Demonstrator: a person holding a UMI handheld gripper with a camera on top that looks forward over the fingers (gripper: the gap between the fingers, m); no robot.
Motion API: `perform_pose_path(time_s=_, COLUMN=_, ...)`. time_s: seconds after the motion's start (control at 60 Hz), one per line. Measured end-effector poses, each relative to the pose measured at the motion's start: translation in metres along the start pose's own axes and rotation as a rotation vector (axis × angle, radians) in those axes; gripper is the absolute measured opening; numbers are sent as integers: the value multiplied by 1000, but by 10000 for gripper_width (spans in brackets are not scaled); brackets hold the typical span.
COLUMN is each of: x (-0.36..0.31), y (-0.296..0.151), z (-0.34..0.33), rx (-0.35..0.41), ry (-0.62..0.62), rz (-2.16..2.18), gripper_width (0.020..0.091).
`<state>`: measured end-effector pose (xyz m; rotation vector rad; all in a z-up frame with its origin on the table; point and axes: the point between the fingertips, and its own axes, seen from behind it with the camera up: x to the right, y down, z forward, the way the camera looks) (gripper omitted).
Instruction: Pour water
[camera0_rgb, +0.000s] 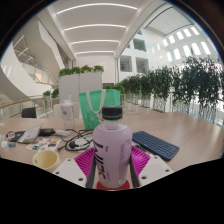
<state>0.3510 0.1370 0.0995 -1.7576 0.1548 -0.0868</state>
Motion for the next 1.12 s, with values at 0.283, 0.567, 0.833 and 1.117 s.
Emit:
perform_pose_path(time_s=0.283, x=-3, y=54, z=3, rx=-82, ry=25, rz=3, gripper_width=533)
perform_pose_path(time_s=0.567, x=-4, y=58, z=-44, rx=-251, ry=35, rz=22, gripper_width=832)
perform_pose_path(time_s=0.833, x=-28, y=3, z=-183, rx=-235, ry=85, rz=41, gripper_width=836)
perform_pose_path(time_s=1.117, x=-102, y=-64, z=-337, rx=-179, ry=133, rz=12, gripper_width=837)
